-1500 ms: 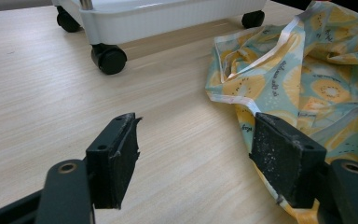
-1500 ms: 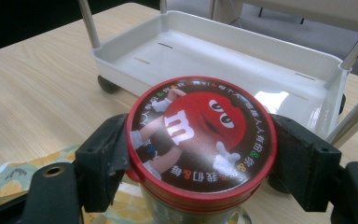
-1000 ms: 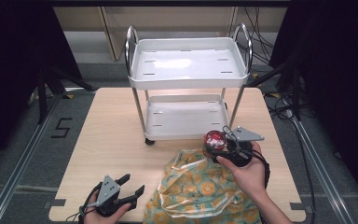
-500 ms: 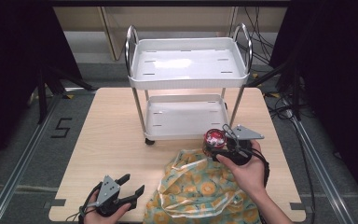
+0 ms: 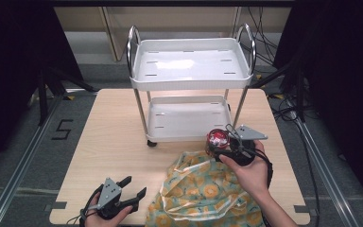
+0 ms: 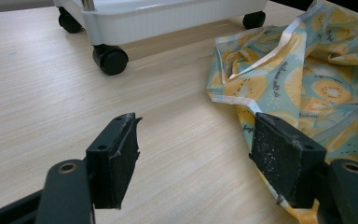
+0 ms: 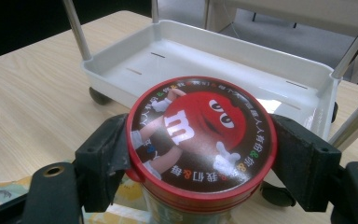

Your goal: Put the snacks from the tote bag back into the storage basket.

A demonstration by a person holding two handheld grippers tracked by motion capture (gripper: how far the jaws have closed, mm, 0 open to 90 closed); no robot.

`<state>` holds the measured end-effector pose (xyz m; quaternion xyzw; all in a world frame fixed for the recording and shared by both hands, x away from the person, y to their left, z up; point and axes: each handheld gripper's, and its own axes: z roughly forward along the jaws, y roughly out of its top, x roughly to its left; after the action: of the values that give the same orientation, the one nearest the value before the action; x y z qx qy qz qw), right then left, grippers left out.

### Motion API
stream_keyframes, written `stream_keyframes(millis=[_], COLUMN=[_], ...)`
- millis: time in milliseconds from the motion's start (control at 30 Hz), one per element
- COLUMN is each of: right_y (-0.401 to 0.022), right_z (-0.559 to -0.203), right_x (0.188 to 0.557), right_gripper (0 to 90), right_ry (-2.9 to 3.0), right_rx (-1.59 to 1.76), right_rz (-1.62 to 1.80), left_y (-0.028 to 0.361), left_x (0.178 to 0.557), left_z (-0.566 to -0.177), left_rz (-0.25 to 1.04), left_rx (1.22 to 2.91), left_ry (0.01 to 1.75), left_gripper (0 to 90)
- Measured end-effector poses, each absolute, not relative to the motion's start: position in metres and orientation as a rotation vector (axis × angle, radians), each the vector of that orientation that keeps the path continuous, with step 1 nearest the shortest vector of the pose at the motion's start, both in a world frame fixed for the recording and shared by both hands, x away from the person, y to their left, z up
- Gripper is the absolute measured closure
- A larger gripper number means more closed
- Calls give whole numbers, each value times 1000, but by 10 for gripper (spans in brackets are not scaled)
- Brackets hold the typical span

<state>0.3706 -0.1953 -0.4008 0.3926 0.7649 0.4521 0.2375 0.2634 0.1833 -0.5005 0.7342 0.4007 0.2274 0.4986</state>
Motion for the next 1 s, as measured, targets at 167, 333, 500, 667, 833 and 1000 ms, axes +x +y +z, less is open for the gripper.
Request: stream_keyframes(millis=[167,333,500,667,833,1000], right_y=[-195,-195,-197,-196,-196,-195], right_z=[-400,-401,-400,-401,-400,-400], right_x=[372,374,375,378,380,380], right_gripper=[260,260,260,260,260,260], right_ry=[2102,2090,2103,2101,2090,2093], right_rx=[1081,1042,1039,1064,1056,1082], right_rz=[1237,1226,1215,1240,1235,1226], left_y=[183,184,183,184,183,184], left_x=[263,264,263,264,264,264], left_z=[-501,-501,-501,-501,-501,-501], left_rz=[550,547,542,549,548,550], left_rx=[1774,1766,1764,1767,1771,1768], left_ry=[978,981,988,982,985,983], left_gripper=[312,312,312,312,312,312])
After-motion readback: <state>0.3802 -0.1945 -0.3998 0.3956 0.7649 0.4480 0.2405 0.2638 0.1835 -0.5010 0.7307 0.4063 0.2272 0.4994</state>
